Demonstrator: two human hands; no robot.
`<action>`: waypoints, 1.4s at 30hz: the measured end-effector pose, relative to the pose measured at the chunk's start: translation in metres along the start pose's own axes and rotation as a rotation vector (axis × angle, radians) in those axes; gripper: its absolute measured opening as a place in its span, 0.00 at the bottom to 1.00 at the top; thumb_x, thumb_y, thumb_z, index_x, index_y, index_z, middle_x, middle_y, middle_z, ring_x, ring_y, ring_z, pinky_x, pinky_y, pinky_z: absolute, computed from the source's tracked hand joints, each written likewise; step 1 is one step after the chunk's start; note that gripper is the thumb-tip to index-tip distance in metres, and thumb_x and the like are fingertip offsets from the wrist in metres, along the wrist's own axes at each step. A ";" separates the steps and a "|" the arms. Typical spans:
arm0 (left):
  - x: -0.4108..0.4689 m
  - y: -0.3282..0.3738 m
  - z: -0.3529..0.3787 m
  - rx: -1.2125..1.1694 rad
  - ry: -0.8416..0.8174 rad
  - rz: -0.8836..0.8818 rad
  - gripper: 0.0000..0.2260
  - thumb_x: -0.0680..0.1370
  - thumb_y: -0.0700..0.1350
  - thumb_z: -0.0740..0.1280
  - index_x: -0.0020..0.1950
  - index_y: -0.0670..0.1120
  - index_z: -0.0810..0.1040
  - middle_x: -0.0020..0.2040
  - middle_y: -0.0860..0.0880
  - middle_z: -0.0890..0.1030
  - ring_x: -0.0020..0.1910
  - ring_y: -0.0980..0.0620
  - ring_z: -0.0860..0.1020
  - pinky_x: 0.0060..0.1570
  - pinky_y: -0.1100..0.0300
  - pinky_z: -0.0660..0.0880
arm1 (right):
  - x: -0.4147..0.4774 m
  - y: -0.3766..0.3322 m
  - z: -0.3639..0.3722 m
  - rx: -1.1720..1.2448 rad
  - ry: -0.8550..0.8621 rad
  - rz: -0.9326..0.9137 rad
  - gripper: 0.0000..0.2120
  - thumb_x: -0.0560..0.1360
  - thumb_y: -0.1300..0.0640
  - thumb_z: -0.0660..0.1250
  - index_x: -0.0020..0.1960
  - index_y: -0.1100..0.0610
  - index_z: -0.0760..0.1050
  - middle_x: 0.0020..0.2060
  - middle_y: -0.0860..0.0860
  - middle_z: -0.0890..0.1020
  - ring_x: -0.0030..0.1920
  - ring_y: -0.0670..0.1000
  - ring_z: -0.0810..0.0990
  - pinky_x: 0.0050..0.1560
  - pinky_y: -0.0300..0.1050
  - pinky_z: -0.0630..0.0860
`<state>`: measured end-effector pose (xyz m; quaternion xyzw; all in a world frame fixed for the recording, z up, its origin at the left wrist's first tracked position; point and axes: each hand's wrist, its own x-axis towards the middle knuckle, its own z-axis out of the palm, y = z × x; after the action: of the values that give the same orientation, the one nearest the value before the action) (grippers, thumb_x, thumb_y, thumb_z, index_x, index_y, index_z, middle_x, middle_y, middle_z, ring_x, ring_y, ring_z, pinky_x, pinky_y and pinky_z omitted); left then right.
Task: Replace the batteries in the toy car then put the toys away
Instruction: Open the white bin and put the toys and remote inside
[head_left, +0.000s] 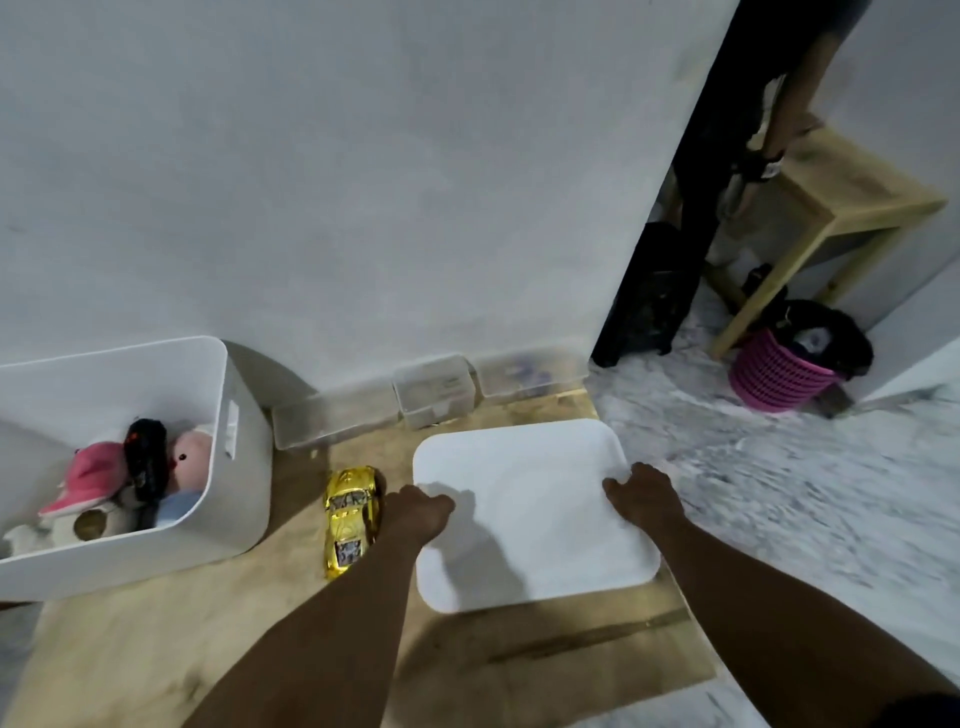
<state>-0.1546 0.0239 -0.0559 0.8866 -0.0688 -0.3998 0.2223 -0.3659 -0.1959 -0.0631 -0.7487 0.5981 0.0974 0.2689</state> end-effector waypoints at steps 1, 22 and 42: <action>0.001 0.002 0.002 -0.025 0.006 -0.018 0.31 0.74 0.55 0.69 0.71 0.39 0.69 0.66 0.40 0.74 0.62 0.38 0.75 0.59 0.47 0.78 | 0.001 0.000 0.002 -0.010 -0.001 0.003 0.28 0.77 0.44 0.64 0.70 0.60 0.70 0.67 0.59 0.74 0.68 0.60 0.72 0.64 0.51 0.71; -0.088 0.043 -0.186 -0.426 0.551 0.462 0.16 0.77 0.44 0.63 0.64 0.50 0.77 0.60 0.47 0.79 0.57 0.46 0.78 0.59 0.52 0.75 | -0.111 -0.133 -0.078 0.381 0.631 -0.198 0.32 0.72 0.27 0.61 0.52 0.56 0.77 0.46 0.58 0.82 0.48 0.62 0.81 0.49 0.55 0.76; -0.008 -0.241 -0.452 -0.270 0.698 0.121 0.12 0.75 0.39 0.63 0.57 0.44 0.80 0.57 0.44 0.81 0.55 0.41 0.77 0.48 0.57 0.70 | -0.236 -0.442 0.094 0.103 0.165 -0.415 0.20 0.78 0.47 0.63 0.62 0.60 0.76 0.58 0.56 0.80 0.56 0.59 0.80 0.55 0.49 0.77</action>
<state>0.1607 0.3947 0.1043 0.9265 0.0122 -0.0654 0.3702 0.0067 0.1135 0.0948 -0.8464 0.4552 -0.0521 0.2714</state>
